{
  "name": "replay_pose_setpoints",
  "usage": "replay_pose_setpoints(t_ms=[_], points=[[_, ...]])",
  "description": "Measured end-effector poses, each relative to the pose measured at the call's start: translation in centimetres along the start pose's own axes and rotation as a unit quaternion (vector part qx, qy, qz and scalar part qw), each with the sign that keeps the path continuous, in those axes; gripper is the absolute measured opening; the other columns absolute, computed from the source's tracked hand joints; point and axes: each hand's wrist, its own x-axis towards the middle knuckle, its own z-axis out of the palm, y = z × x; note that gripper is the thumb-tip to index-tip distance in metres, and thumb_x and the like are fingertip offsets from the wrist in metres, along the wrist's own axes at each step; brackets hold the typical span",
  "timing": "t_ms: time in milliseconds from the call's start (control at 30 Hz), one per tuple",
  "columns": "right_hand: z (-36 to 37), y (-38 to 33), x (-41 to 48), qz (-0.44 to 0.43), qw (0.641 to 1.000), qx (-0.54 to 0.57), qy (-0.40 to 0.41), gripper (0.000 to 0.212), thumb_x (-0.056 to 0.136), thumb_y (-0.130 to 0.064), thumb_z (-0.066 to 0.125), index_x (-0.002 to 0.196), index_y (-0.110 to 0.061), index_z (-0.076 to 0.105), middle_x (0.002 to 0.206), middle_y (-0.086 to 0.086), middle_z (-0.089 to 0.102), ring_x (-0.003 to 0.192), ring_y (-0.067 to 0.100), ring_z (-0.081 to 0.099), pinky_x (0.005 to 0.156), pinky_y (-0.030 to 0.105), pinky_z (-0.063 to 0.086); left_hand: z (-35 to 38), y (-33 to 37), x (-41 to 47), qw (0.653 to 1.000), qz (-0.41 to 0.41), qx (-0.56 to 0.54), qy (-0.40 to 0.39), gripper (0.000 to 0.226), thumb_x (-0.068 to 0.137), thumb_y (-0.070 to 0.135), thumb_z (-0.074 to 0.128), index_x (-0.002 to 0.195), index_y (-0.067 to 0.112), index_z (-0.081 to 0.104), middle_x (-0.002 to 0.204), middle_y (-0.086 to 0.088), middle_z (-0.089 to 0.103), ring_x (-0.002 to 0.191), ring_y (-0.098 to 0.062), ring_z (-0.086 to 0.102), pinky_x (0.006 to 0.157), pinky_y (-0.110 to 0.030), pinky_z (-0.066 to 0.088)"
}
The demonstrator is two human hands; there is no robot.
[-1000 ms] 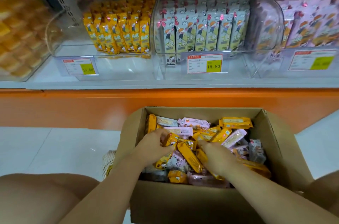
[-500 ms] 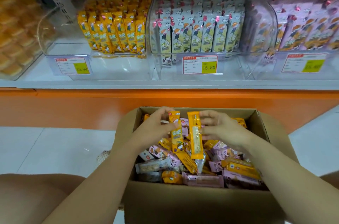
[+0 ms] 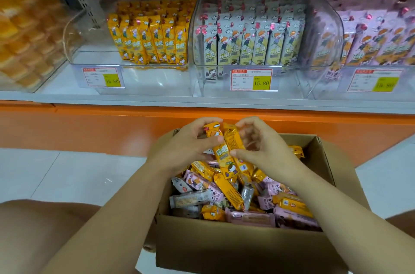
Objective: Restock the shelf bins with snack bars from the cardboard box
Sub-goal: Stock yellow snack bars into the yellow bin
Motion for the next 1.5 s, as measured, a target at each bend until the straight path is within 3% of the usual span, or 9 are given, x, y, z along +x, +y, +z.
replay_pose_setpoints(t_ms=[133, 400, 533, 633, 767, 1000, 1167, 1333, 1500], points=[[-0.4, -0.7, 0.0, 0.006, 0.995, -0.049, 0.091, 0.049, 0.082, -0.026, 0.07, 0.121, -0.037, 0.043, 0.091, -0.015, 0.053, 0.068, 0.006, 0.06, 0.061, 0.028, 0.051, -0.1, 0.3, 0.1, 0.999, 0.025, 0.042, 0.012, 0.033, 0.089, 0.019, 0.064, 0.113, 0.041, 0.056, 0.115, -0.006, 0.063, 0.097, -0.017, 0.068, 0.085, -0.04, 0.057], [-1.2, -1.1, -0.2, 0.146, 0.934, 0.273, 0.18, 0.035, 0.081, -0.022, 0.071, 0.102, -0.013, 0.045, 0.072, 0.005, 0.058, 0.053, 0.014, 0.061, 0.056, 0.023, 0.049, -1.1, 0.7, 0.0, 0.998, 0.026, 0.05, -0.001, 0.028, 0.086, 0.008, 0.066, 0.098, 0.033, 0.064, 0.119, 0.008, 0.059, 0.102, -0.027, 0.064, 0.085, -0.046, 0.056], [-0.1, -0.8, -0.9, 0.203, 0.893, 0.358, 0.184, 0.058, 0.08, -0.026, 0.072, 0.125, -0.01, 0.038, 0.088, 0.006, 0.059, 0.061, 0.018, 0.066, 0.055, 0.026, 0.046, -1.1, 0.4, -0.1, 0.999, 0.002, 0.043, -0.018, 0.033, 0.087, 0.008, 0.066, 0.109, 0.031, 0.06, 0.133, 0.008, 0.05, 0.114, -0.016, 0.058, 0.084, -0.038, 0.057], [0.6, -0.8, -1.0, 0.22, 0.875, 0.382, 0.2, 0.051, 0.079, -0.028, 0.072, 0.114, -0.013, 0.039, 0.101, 0.01, 0.059, 0.063, 0.02, 0.066, 0.053, 0.025, 0.046, -0.8, 0.3, 0.0, 1.0, -0.005, 0.027, -0.013, 0.042, 0.087, 0.01, 0.067, 0.115, 0.038, 0.057, 0.135, 0.003, 0.047, 0.124, -0.021, 0.05, 0.084, -0.038, 0.057], [1.1, -0.2, -1.0, 0.235, 0.902, 0.282, 0.226, 0.051, 0.064, -0.056, 0.075, 0.092, -0.024, 0.046, 0.101, 0.009, 0.06, 0.087, 0.024, 0.062, 0.079, 0.038, 0.047, -0.6, 0.6, -0.1, 0.999, 0.021, 0.026, -0.009, 0.043, 0.087, 0.01, 0.065, 0.11, 0.047, 0.061, 0.134, 0.005, 0.049, 0.107, -0.018, 0.063, 0.086, -0.041, 0.056], [2.5, 0.2, -1.0, 0.235, 0.922, 0.216, 0.22, 0.043, 0.078, -0.052, 0.064, 0.082, -0.013, 0.046, 0.078, 0.005, 0.049, 0.07, 0.014, 0.047, 0.061, 0.021, 0.038, -0.4, 0.3, -0.2, 0.997, 0.03, 0.076, -0.013, 0.046, 0.072, 0.039, 0.08, 0.113, 0.047, 0.061, 0.119, 0.008, 0.064, 0.102, -0.018, 0.067, 0.09, -0.046, 0.053], [3.2, 1.1, -0.6, 0.223, 0.939, 0.183, 0.188, 0.039, 0.082, -0.05, 0.061, 0.091, -0.012, 0.056, 0.085, -0.002, 0.058, 0.075, 0.005, 0.053, 0.062, 0.015, 0.038, -0.9, -0.2, 0.0, 0.992, 0.046, 0.108, 0.051, 0.032, 0.081, 0.035, 0.073, 0.11, 0.041, 0.063, 0.103, 0.007, 0.071, 0.091, -0.014, 0.07, 0.082, -0.042, 0.056], [4.3, 4.7, -0.9, 0.207, 0.977, -0.002, 0.044, 0.034, 0.086, -0.046, 0.06, 0.103, -0.017, 0.057, 0.093, -0.01, 0.06, 0.087, 0.008, 0.057, 0.067, 0.013, 0.039, -3.7, -1.2, 0.2, 0.974, 0.026, 0.178, 0.135, 0.028, 0.086, 0.015, 0.068, 0.111, 0.027, 0.062, 0.099, 0.007, 0.068, 0.09, -0.012, 0.067, 0.08, -0.037, 0.057], [6.4, 7.8, -1.6, 0.177, 0.946, -0.236, -0.13, 0.055, 0.079, -0.036, 0.074, 0.125, -0.018, 0.049, 0.113, 0.001, 0.063, 0.102, 0.02, 0.06, 0.083, 0.033, 0.05, -3.5, -2.5, 0.1, 0.95, -0.005, 0.297, 0.1, 0.028, 0.089, 0.018, 0.065, 0.112, 0.03, 0.055, 0.097, 0.017, 0.058, 0.088, -0.001, 0.057, 0.073, -0.021, 0.052]])
